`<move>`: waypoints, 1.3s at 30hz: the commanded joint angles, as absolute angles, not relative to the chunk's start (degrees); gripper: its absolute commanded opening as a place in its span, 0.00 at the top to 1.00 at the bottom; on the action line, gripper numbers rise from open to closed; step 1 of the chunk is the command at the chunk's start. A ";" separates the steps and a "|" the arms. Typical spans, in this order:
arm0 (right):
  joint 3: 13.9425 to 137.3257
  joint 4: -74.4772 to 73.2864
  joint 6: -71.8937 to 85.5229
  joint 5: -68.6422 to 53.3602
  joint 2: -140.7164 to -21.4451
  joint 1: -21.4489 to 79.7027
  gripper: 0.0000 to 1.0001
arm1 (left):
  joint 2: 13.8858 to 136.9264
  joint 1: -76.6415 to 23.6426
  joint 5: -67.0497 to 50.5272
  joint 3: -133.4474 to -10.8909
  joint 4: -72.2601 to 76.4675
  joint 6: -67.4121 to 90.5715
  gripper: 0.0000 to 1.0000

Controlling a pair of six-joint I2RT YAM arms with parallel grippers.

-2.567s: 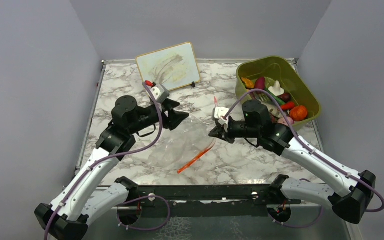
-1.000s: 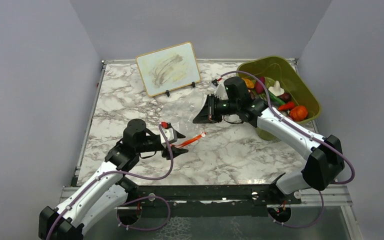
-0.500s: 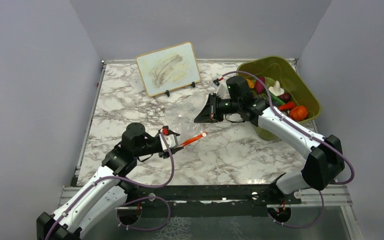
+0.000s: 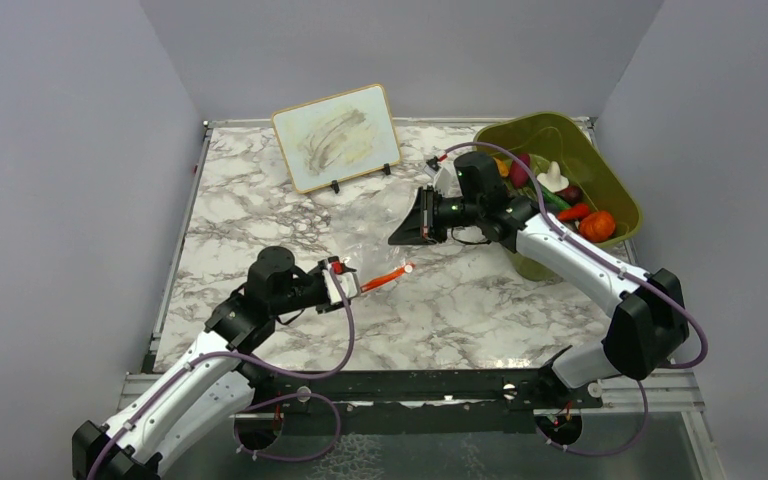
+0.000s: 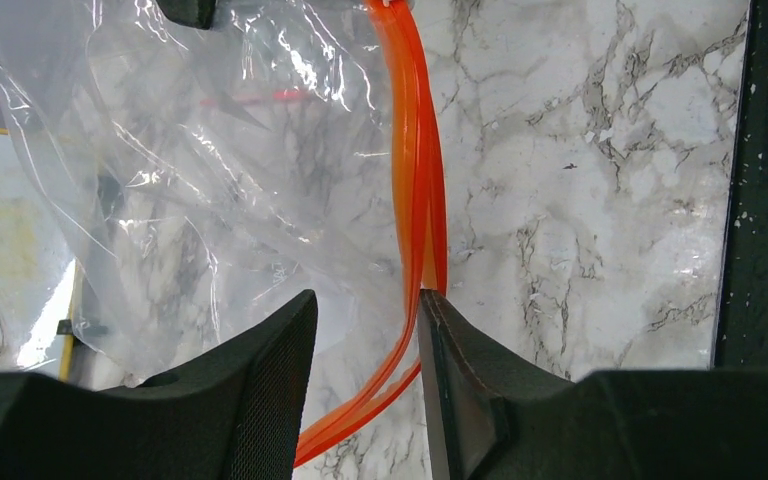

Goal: Place the food in the zip-top bag and seal the zipper
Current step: Open the zipper of the food storage bag.

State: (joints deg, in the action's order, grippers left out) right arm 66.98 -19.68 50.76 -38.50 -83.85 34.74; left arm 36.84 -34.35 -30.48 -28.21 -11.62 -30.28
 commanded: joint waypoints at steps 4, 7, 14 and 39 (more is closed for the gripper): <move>65.27 -15.07 51.90 -42.71 -84.72 34.27 0.99 | 37.68 -35.22 -27.06 -27.03 -10.30 -32.74 0.57; 65.05 -14.55 52.12 -43.17 -84.81 34.24 0.99 | 37.71 -35.50 -26.01 -26.59 -9.27 -32.86 0.57; 64.06 -12.17 53.90 -46.50 -85.35 34.23 0.99 | 38.14 -35.78 -23.40 -26.01 -6.73 -33.79 0.57; 61.30 -11.53 54.78 -44.33 -83.12 34.28 0.98 | 39.84 -37.18 -27.52 -24.80 -0.43 -29.63 1.00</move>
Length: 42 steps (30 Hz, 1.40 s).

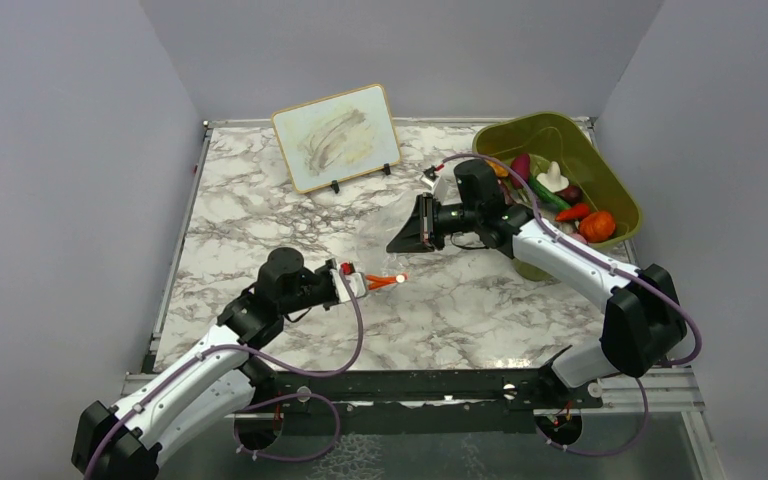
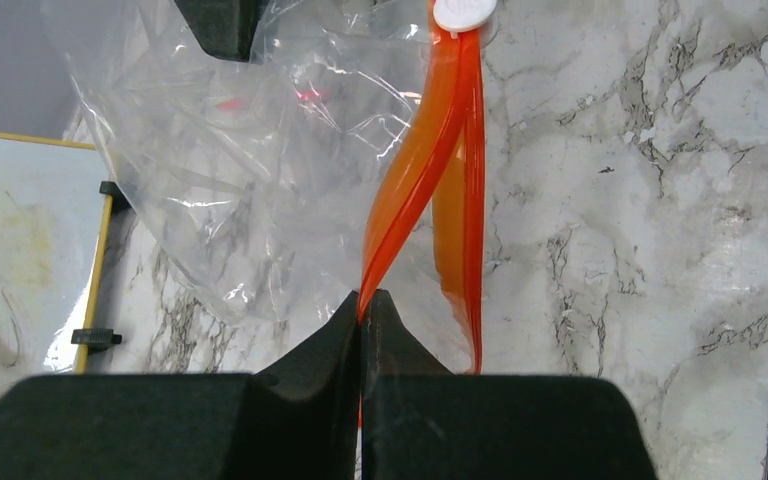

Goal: Place the food in the zip-top bag and seal the zipper
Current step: Open the zipper of the food storage bag.

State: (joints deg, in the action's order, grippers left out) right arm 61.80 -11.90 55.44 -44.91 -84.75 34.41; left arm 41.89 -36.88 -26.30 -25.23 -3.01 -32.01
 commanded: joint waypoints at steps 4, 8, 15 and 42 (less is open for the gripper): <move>62.03 -13.81 52.26 -41.62 -81.71 34.28 0.80 | 38.31 -37.19 -27.39 -24.47 0.50 -25.73 1.00; 62.83 -15.32 49.16 -36.82 -78.81 34.27 0.64 | 37.44 -37.18 -25.80 -24.96 2.89 -18.99 1.00; 61.03 -18.08 43.18 -22.78 -70.19 34.27 0.41 | 38.68 -37.18 -23.05 -27.52 6.31 -6.18 1.00; 54.38 -4.43 34.29 -10.95 -63.80 45.99 0.44 | 48.58 -37.19 -3.97 -42.75 -4.08 32.49 1.00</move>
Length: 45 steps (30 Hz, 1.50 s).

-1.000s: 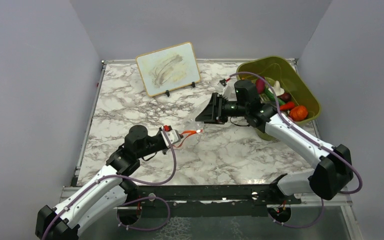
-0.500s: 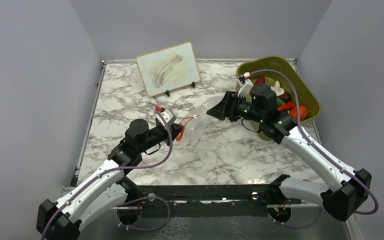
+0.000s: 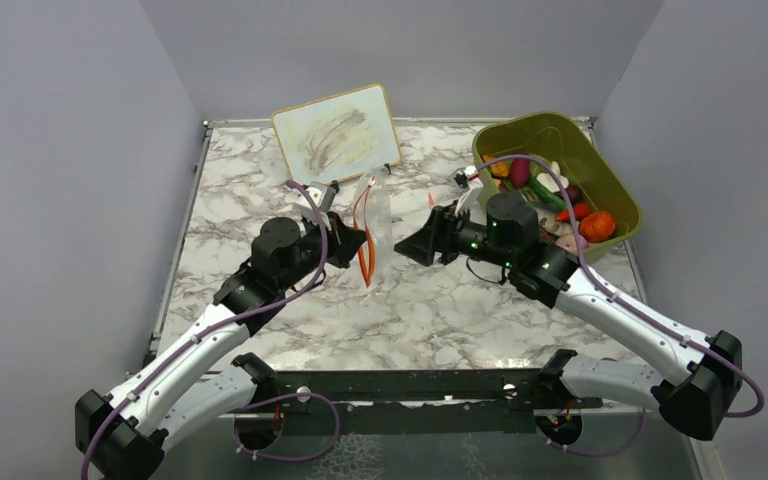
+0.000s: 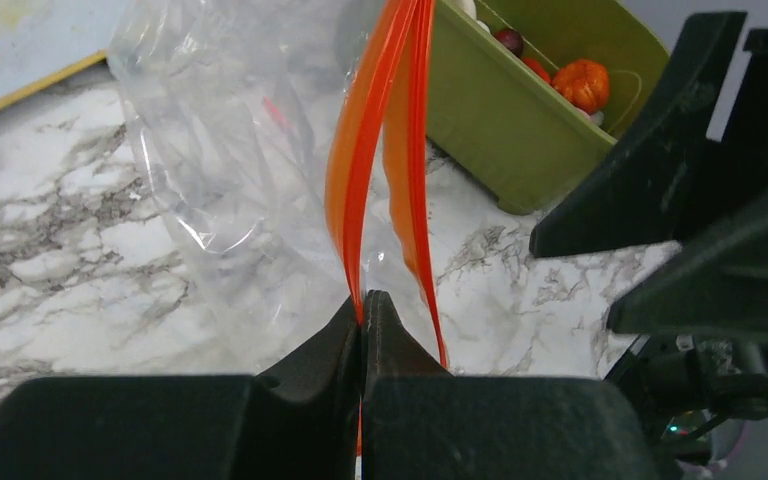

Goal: Place the food in the zip-top bag and seal the zipper
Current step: Open the zipper of the food storage bag.

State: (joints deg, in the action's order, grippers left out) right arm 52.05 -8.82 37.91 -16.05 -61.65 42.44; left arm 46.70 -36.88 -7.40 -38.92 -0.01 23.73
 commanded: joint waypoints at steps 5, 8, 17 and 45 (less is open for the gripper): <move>56.82 -2.86 31.96 -6.36 -67.50 49.92 0.44 | 51.42 -37.19 -5.22 -47.32 -8.81 34.47 1.00; 59.19 -4.63 31.62 -4.05 -70.48 51.82 0.43 | 52.39 -37.18 -5.56 -48.85 -10.87 35.58 1.00; 61.59 -8.80 30.58 4.19 -75.49 53.70 0.46 | 51.47 -37.21 -7.14 -48.79 -12.47 38.43 1.00; 59.50 -32.55 41.22 36.91 -74.66 52.32 0.95 | 64.24 -35.34 -6.09 -63.45 -39.96 13.06 1.00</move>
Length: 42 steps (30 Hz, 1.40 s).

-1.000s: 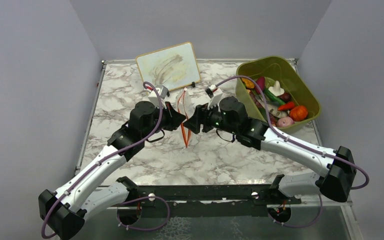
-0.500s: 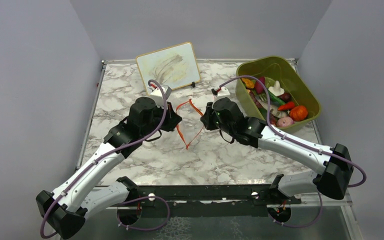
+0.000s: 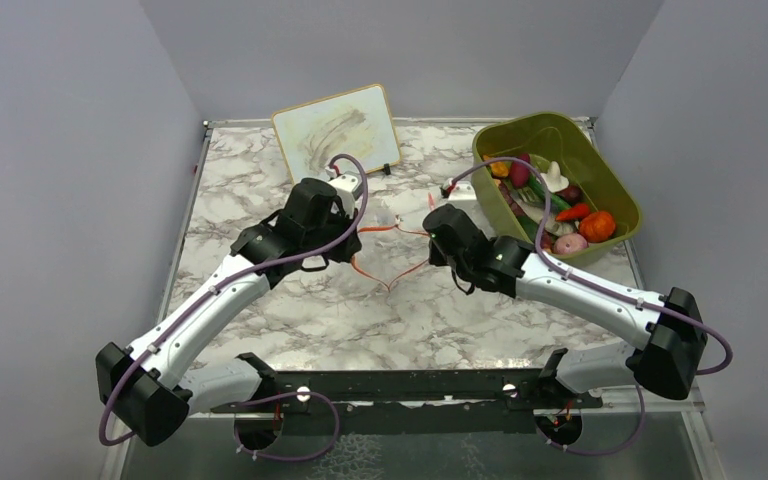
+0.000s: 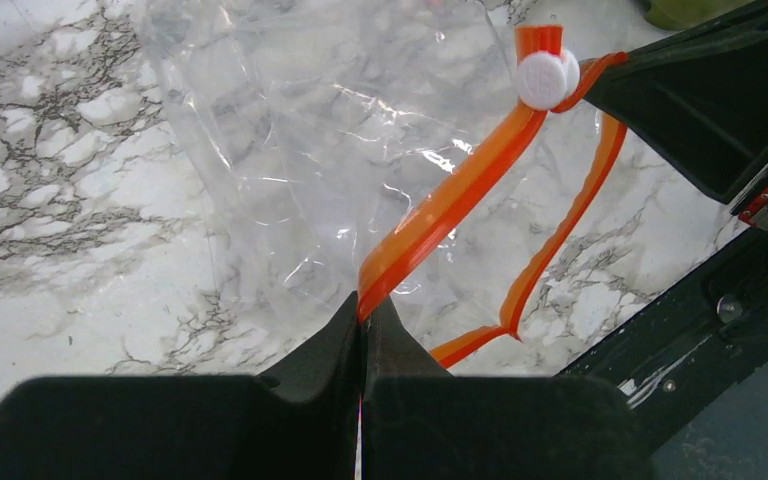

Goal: Place the food in the zip-top bag and seal the zipper
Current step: Open the zipper of the food storage bag.

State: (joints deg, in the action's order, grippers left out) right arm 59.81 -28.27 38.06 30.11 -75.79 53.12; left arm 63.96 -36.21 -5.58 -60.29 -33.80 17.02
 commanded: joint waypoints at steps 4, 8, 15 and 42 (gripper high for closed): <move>59.06 -31.90 41.97 36.32 -72.92 51.94 0.97 | 64.08 -33.95 -1.62 -63.31 -41.47 12.51 1.00; 58.06 -23.75 42.00 22.86 -70.31 51.94 0.98 | 64.24 -33.14 -2.05 -65.25 -39.71 12.54 0.99; 57.99 -12.86 49.90 10.54 -68.58 51.94 0.99 | 61.98 -33.13 -11.81 -66.22 -28.80 17.49 0.64; 58.64 -12.64 54.58 18.24 -69.29 51.94 0.99 | 59.77 -33.13 1.96 -56.39 -19.59 15.15 0.82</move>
